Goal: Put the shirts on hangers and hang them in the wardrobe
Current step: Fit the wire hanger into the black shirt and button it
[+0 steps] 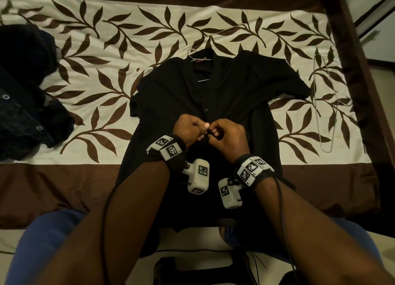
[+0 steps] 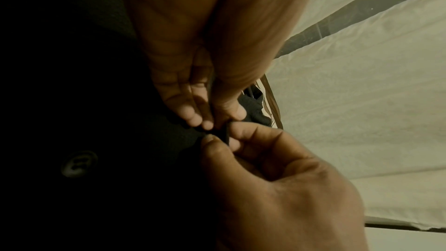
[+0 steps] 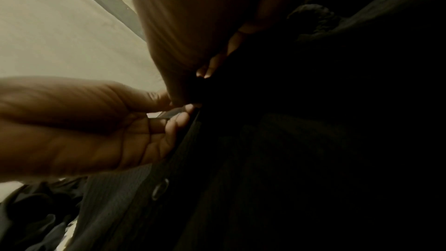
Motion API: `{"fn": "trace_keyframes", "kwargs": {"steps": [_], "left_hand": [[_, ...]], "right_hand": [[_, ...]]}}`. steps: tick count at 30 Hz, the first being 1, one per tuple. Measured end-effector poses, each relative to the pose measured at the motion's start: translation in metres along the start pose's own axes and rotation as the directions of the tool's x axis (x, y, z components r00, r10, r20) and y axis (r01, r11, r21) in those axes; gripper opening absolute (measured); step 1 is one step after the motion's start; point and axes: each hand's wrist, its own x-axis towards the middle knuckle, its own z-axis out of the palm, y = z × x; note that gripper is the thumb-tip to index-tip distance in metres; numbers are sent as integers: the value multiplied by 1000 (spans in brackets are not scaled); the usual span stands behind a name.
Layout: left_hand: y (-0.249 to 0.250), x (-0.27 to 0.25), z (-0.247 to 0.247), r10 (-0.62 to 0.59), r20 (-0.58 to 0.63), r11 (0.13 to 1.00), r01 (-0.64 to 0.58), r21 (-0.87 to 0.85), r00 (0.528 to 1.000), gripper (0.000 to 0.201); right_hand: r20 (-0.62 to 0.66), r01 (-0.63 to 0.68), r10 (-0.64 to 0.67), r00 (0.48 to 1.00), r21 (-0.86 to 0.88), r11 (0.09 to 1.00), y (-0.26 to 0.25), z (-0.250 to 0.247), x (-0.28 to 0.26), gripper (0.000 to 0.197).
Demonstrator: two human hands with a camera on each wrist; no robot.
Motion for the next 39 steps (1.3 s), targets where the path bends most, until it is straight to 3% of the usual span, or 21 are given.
{"fn": "trace_keyframes", "kwargs": {"steps": [6,12,19,23,26,29,33,36,39], "left_hand": [[7,-6,4,-83,17,995,84,-58,996,12],[16,-6,5,-147,82,986,153,-71,986,26],[18,-5,8,-101,9,989,99,108,995,7],[11,-2,13,-75,-33,989,79,124,997,17],[3,-3,15,-28,-62,992,35,124,998,12],[-3,-6,16,19,-23,995,-16,99,1000,19],[-7,-6,16,58,14,990,-59,132,998,14],[-9,-5,14,90,44,981,-96,171,995,23],[-10,-5,13,144,44,970,-150,193,989,15]], "right_hand": [[-1,-101,102,995,75,992,-7,-3,-8,35],[-29,-99,102,994,93,991,-10,-5,-12,45],[-51,-63,70,996,139,988,-5,-1,-15,51],[-12,-99,105,994,227,969,-5,-2,-15,54],[19,-215,229,973,425,879,-5,-4,-16,38],[55,-324,348,936,522,789,-2,-7,-12,21],[142,-424,420,896,552,718,0,-11,-6,19],[198,-500,481,854,567,655,1,-13,0,17],[305,-576,516,800,630,521,1,-14,5,18]]}}
